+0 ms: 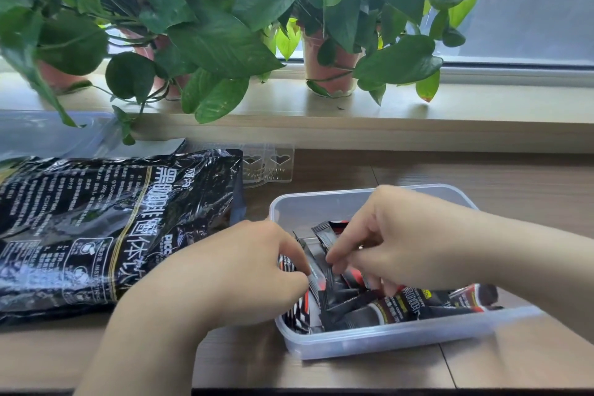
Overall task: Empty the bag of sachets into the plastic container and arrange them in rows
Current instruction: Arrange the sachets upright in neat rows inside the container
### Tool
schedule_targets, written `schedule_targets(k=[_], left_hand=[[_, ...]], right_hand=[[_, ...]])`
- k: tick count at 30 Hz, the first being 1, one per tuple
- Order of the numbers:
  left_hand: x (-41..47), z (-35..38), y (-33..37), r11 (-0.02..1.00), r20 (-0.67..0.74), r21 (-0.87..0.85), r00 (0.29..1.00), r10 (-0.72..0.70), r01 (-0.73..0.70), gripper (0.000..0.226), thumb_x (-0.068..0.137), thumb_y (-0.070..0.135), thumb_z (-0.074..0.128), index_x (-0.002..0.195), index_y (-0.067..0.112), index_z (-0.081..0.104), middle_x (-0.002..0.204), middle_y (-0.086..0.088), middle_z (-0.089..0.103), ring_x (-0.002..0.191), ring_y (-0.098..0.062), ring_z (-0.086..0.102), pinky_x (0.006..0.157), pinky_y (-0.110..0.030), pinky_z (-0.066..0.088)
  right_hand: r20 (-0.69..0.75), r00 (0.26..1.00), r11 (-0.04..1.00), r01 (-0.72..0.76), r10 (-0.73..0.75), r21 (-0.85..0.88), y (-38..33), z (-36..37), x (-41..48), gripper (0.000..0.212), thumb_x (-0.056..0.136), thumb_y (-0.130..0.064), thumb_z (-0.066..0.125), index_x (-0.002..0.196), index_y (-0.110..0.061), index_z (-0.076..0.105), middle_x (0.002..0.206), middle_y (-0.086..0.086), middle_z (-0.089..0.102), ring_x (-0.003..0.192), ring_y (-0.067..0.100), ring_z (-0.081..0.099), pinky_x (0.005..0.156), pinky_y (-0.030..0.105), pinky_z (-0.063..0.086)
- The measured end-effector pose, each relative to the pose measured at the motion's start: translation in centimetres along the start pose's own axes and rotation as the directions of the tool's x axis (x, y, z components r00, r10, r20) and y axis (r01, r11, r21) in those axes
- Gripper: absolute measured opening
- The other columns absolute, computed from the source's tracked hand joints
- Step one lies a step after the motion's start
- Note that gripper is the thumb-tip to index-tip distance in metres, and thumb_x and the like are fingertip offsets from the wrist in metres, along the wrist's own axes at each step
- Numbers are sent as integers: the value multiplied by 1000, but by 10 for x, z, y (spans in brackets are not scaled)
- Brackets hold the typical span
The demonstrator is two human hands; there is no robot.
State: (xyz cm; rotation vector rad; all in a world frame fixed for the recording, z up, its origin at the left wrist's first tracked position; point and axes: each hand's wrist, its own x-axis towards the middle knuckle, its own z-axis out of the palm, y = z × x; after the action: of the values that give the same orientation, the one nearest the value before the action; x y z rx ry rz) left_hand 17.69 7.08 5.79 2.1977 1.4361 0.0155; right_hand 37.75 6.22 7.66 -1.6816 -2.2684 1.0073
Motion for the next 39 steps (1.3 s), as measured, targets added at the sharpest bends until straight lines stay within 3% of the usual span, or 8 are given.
schedule_targets(k=[4,11,15,19,24,31,35,39], left_hand=[[2,4,-2,1000,-24,4,1000,-13,13,37,70,44,48,97,59,67,63,21,62,56,7,59,51,-15,46],[5,7,-4,999,-43,1,998,-43,43,46,60,45,43,96,55,69,106,12,73,92,1,68,78,-24,57],[6,9,-5,999,-52,2,997,-54,54,44,61,44,42,95,54,69,112,13,73,112,-4,65,89,-30,57],[6,9,-3,999,-50,-11,997,-50,50,45,61,42,42,94,55,69,121,8,71,122,-7,61,92,-31,55],[4,8,-1,999,-56,-11,997,-50,50,47,61,46,42,99,54,69,127,8,68,119,-6,62,93,-30,55],[2,7,0,999,-64,-2,997,-45,45,47,62,50,41,101,56,67,120,9,70,109,-6,65,91,-28,55],[2,8,-3,998,-54,-22,997,-53,51,54,61,50,40,109,55,66,136,6,63,130,-4,53,101,-30,50],[2,7,-4,999,-55,-31,998,-39,38,53,61,48,40,107,60,63,133,7,65,122,-5,59,99,-29,51]], right_hand=[[34,949,860,298,-313,-415,5,4,7,44,88,-12,52,112,-41,75,88,-11,64,84,8,57,72,15,39],[215,956,746,291,-200,-599,12,13,13,48,99,-29,35,140,-50,50,95,-4,36,103,17,43,86,31,36],[171,963,717,270,-209,-643,22,11,5,44,98,-33,31,131,-39,60,92,-6,34,100,16,40,89,36,44],[69,959,785,265,-275,-560,28,8,0,41,96,-29,40,125,-40,66,97,-9,46,91,7,42,85,26,42],[-354,892,915,137,-280,-379,34,-4,1,23,88,-27,55,88,-28,78,70,-18,58,72,-8,54,63,9,39],[-284,959,870,-141,1,-472,25,15,10,53,77,-64,64,78,-11,73,66,6,70,58,17,62,49,28,46],[-292,957,876,-137,-4,-462,22,24,18,50,74,-56,72,88,-9,71,78,7,73,76,25,67,63,36,55],[-253,967,918,-117,19,-379,17,24,19,30,72,-45,79,75,-18,68,68,-5,68,62,6,59,50,24,44]])
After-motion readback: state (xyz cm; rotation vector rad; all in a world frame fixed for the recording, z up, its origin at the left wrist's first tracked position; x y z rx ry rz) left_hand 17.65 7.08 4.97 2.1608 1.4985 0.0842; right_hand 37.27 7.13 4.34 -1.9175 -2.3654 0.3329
